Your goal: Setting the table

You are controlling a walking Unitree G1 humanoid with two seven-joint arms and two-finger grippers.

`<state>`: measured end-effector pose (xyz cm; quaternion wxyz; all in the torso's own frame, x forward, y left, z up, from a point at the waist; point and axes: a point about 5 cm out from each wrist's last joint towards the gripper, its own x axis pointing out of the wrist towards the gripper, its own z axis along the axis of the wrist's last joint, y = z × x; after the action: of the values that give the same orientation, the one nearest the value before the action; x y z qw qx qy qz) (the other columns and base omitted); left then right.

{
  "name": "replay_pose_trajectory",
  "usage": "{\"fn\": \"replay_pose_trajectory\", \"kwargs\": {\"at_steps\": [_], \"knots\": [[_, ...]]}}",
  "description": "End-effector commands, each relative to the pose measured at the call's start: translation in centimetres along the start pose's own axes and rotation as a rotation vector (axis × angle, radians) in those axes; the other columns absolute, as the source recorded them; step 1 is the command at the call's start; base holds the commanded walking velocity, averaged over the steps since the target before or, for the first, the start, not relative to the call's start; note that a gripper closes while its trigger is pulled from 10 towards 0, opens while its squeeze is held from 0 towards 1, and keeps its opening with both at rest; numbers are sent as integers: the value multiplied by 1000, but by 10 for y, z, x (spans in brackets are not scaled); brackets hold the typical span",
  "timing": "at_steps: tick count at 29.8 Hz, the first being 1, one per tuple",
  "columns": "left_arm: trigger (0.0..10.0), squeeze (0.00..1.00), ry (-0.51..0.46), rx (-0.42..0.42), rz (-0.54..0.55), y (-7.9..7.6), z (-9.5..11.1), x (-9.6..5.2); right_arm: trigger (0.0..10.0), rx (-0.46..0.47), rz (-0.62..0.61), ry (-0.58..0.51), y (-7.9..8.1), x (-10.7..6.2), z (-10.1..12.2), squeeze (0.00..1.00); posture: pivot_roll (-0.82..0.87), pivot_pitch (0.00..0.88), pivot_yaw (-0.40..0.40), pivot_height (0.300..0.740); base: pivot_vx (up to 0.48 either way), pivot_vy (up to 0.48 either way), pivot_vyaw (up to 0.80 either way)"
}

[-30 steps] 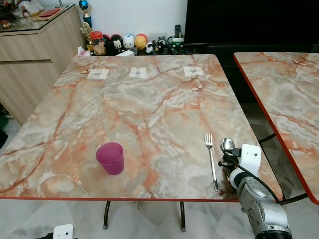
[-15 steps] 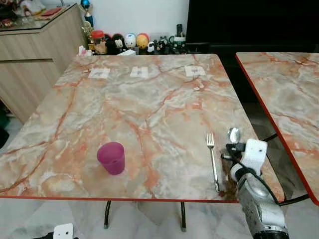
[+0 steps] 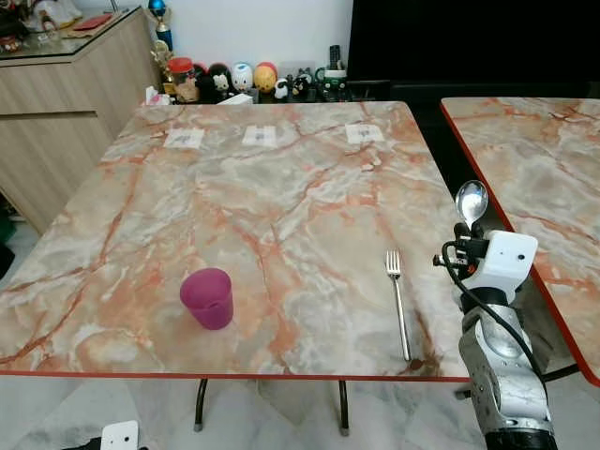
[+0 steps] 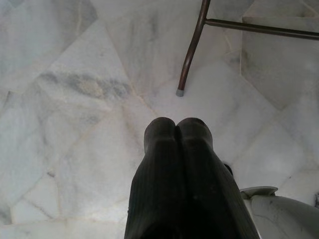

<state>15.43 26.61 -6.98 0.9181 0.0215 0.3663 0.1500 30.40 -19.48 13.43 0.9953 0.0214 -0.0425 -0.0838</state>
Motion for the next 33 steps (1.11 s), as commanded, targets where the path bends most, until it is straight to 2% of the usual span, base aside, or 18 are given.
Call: {"fn": "replay_pose_trajectory", "kwargs": {"at_steps": [1,5,33], "knots": [[10000,0,28,24,-7,-2,-6,-2,10000,16,10,-43,4,1,7,0,-11,35,11,740,0,-472,0],[10000,0,32,19,-4,-3,-7,-2,10000,27,16,-52,8,1,9,0,-14,34,12,740,0,-472,0],[10000,0,33,34,-12,-1,-5,-1,10000,38,7,-60,8,2,9,0,-19,3,22,740,0,-472,0]]}}
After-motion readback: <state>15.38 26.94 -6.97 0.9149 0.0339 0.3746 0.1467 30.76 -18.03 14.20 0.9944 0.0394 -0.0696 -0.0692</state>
